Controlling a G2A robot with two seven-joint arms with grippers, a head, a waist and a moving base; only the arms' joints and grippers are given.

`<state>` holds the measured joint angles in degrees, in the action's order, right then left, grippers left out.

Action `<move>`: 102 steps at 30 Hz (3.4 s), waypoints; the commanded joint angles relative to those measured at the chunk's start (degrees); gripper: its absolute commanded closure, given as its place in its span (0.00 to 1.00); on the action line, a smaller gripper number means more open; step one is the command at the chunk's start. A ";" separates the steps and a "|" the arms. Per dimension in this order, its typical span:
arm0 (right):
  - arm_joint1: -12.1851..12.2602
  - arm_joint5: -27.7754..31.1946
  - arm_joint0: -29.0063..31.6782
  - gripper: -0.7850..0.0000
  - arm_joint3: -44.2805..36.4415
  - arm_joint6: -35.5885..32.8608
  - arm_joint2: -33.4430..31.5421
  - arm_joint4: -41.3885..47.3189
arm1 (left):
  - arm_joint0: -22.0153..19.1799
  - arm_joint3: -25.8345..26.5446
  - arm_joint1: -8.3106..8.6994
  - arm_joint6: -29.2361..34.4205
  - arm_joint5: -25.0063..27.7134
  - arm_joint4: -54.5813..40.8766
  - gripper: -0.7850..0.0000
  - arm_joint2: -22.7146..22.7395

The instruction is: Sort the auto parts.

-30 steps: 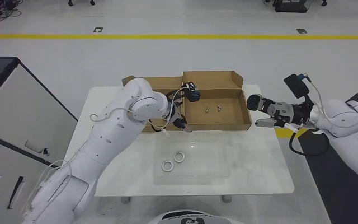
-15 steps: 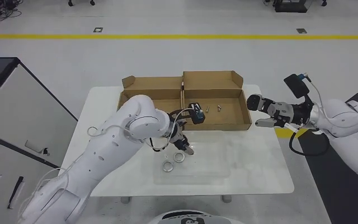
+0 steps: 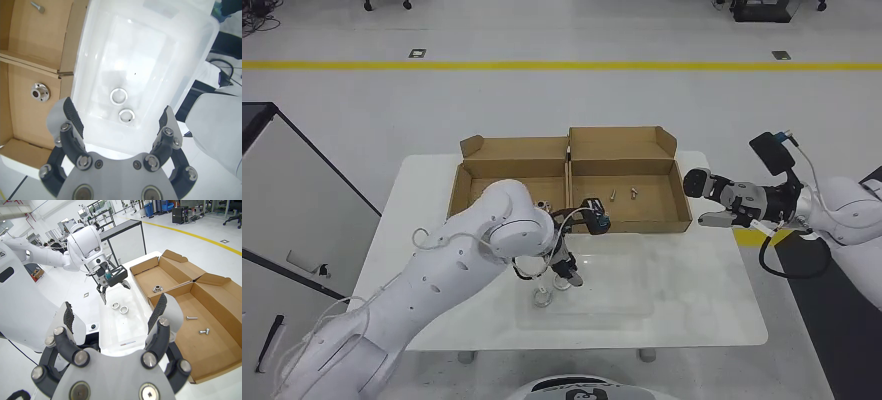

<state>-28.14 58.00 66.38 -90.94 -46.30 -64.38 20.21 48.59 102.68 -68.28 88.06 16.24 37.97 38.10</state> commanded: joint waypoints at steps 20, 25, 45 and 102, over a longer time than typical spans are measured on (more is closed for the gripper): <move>0.00 0.00 0.00 0.00 0.00 0.00 0.00 0.00 | -11.14 -12.00 -1.34 -0.16 0.14 -5.91 0.42 -16.39; 0.00 0.00 0.00 0.00 0.00 0.00 0.00 0.00 | -11.11 -13.29 -1.52 -1.07 0.88 -3.73 0.41 -17.31; 0.00 0.00 0.00 0.00 0.00 0.00 0.00 0.00 | -10.01 -18.99 -3.53 -4.49 1.61 0.88 0.51 -19.87; 0.00 0.00 0.00 0.00 0.00 0.00 0.00 0.00 | -11.77 -18.00 -3.62 -8.90 8.89 2.83 0.58 -22.53</move>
<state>-28.14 58.00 66.38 -90.94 -46.30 -64.38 20.21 37.36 84.02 -72.26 79.69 24.62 40.84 16.39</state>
